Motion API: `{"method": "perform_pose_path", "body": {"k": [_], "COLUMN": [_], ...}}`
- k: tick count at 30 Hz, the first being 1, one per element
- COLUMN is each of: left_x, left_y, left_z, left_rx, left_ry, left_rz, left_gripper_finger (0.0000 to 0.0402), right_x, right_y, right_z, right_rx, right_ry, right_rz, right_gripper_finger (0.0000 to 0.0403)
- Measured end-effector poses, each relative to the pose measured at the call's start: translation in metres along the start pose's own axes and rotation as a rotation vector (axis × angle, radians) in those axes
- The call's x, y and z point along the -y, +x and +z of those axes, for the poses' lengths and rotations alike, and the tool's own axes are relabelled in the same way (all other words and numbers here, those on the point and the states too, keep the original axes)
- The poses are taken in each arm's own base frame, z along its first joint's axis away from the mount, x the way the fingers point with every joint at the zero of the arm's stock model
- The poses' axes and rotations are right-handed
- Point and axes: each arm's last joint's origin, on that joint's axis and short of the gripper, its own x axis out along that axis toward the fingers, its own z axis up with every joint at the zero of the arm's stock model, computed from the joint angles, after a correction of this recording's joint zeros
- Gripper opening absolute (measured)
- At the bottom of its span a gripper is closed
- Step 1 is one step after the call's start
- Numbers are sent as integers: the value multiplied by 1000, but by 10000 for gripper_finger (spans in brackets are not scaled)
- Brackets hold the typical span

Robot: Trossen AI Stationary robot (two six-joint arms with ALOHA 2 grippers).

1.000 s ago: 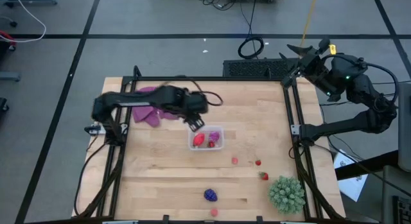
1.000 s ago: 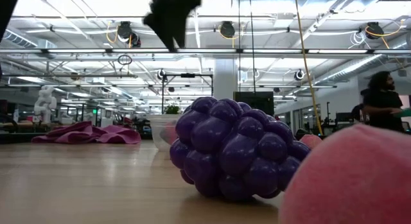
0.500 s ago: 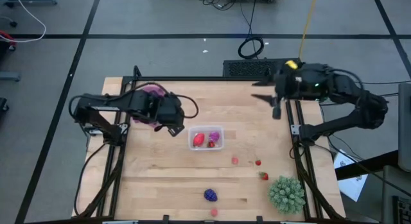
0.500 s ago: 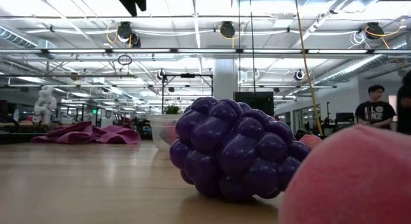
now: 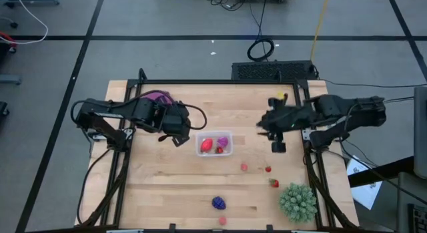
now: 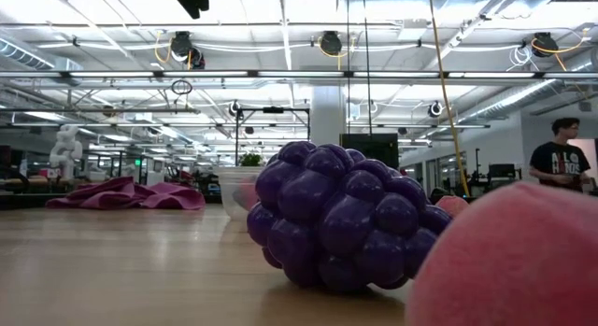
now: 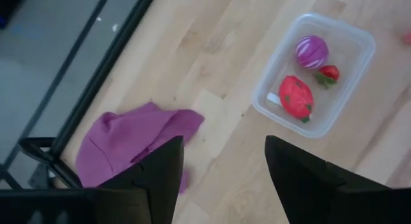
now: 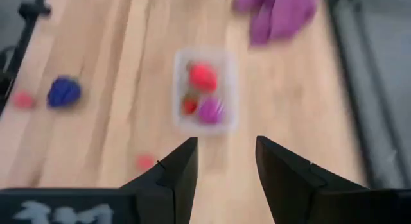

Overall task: Pick and placing Produce into tupperware
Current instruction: Put the top pink peach into the transparent bin

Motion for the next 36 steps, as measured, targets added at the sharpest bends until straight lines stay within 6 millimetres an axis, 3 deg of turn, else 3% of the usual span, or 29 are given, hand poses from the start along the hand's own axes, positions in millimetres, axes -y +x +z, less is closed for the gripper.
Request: {"method": "perform_pose_path", "body": {"k": [10,20,27,36], "left_x": [-11,-25,-26,-26], "left_y": [3,2,4,4], "left_z": [6,8,10,10], "left_rx": [12,14,11,11], "left_ry": [33,18,20,23], "left_rz": [42,52,57,57], "left_gripper_finger": [223,223,223,223], "right_x": [-38,-44,-46,-48], "right_y": [48,97,111,114], "right_z": [-14,-52,-64,-59], "right_rx": [-284,-437,-450,-384], "right_ry": [62,92,90,104], "right_rz": [10,-38,-40,-12], "right_gripper_finger": [148,148,148,148]}}
